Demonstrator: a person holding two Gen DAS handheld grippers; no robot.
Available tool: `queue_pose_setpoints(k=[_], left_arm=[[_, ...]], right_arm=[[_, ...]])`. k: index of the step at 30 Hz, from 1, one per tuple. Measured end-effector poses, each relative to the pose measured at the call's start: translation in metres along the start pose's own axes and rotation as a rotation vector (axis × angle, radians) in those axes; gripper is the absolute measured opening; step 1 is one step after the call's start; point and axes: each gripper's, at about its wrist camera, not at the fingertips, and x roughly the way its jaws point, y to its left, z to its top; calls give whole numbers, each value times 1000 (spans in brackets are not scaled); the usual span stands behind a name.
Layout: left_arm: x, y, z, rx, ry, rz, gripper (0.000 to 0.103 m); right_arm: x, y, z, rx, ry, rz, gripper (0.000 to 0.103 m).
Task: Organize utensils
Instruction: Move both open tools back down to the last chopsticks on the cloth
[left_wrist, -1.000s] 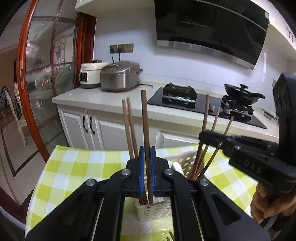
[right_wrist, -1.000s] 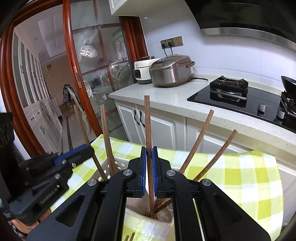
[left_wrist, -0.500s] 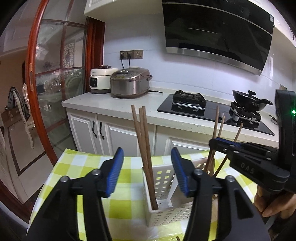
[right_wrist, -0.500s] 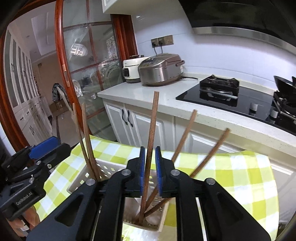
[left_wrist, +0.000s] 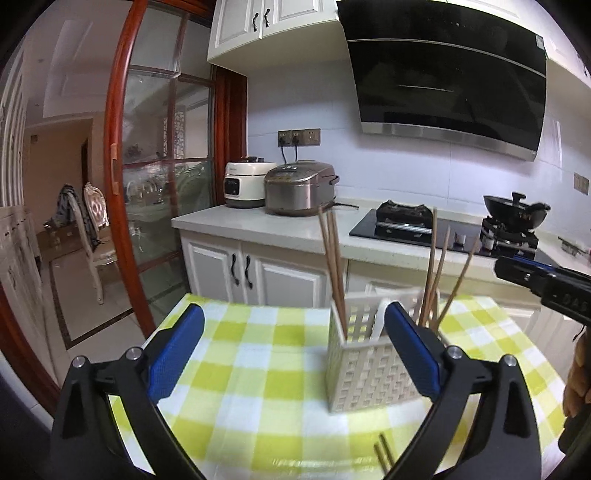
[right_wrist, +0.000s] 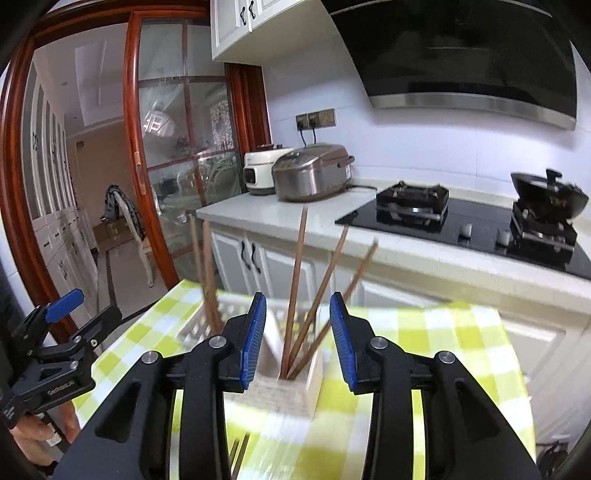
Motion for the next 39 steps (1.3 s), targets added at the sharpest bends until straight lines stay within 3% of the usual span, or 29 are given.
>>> queue_pose_setpoints(k=[9,19,27,39], left_arm=[[-42,8,-74,-14,48,-19,98],[-65,16,-142,-23,153,-52,98],[-69,14,-148,8,149,-48,98],[-68,19,-150,9,139,-36,98]], right_arm=[[-11,12,-75,42,111,9,36],[13,37,-153,48,306,19,36],[34,54,-170,14,390,35,35],[58,70,-175,-40,461,5,23]])
